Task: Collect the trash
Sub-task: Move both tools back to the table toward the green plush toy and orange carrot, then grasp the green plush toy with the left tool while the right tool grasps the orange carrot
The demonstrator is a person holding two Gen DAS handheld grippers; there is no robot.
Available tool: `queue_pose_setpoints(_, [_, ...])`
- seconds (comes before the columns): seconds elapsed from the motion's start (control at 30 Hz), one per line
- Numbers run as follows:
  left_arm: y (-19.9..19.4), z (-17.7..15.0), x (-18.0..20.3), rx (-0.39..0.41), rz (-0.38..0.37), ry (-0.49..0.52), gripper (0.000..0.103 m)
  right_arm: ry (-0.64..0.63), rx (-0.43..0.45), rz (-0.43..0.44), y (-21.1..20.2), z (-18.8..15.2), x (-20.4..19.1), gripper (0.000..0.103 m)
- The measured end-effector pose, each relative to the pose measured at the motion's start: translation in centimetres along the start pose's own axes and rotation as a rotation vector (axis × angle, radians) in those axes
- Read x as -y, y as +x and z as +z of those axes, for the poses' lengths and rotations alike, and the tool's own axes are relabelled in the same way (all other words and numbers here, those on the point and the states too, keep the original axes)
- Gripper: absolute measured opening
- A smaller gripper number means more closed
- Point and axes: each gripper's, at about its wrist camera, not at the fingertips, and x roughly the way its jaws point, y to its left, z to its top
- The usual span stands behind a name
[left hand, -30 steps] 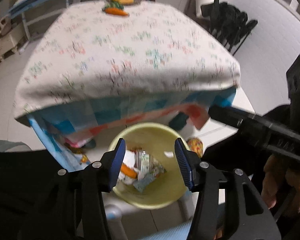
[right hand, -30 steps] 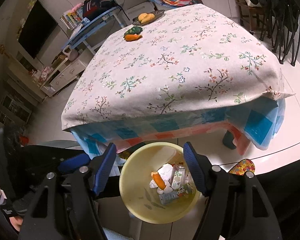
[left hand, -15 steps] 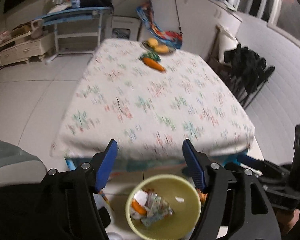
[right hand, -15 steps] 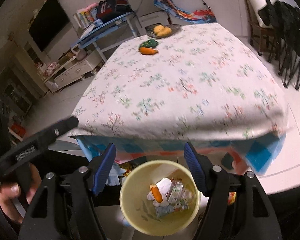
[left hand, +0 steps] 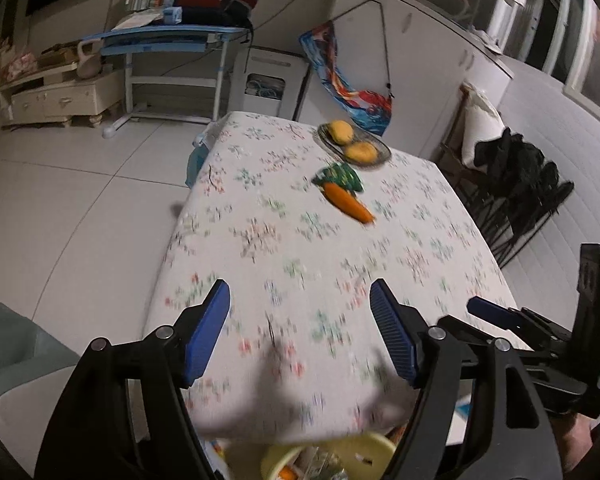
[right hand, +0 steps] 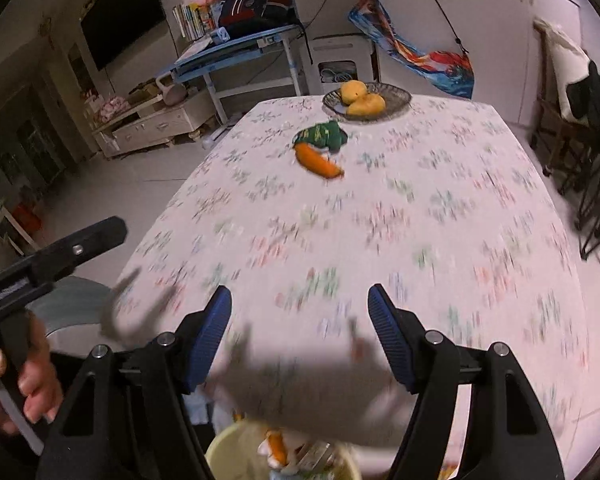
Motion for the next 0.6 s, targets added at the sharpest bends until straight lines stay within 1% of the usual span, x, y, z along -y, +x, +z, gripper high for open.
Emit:
queue_pose_setpoints(0.13, [2.6, 2.6, -0.4, -0.006, 0.007, -0.016, 0.070, -0.032, 0.011, -0.015, 3.3, 3.5, 0.4, 0.068])
queue_pose_setpoints(0.3, [5.4, 5.6, 0.0, -0.013, -0.001, -0.002, 0.070, -0.054, 0.017, -0.011, 6.7, 6.5, 0.8, 0.068])
queue_pose_setpoints(0.47, [8.3, 7.9, 0.0, -0.022, 0.012, 0.029, 0.071, -0.103, 0.007, -0.008, 9.9, 8.9, 0.7, 0.068])
queue_pose_setpoints(0.53, [9.5, 8.8, -0.1, -0.033, 0.011, 0.030, 0.072, -0.113, 0.000, -0.001, 10.8, 9.6, 0.7, 0.067])
queue_pose_setpoints(0.6, [10.4, 9.4, -0.2, -0.044, 0.012, 0.037, 0.073, -0.117, -0.014, 0.009, 11.8, 10.3, 0.9, 0.062])
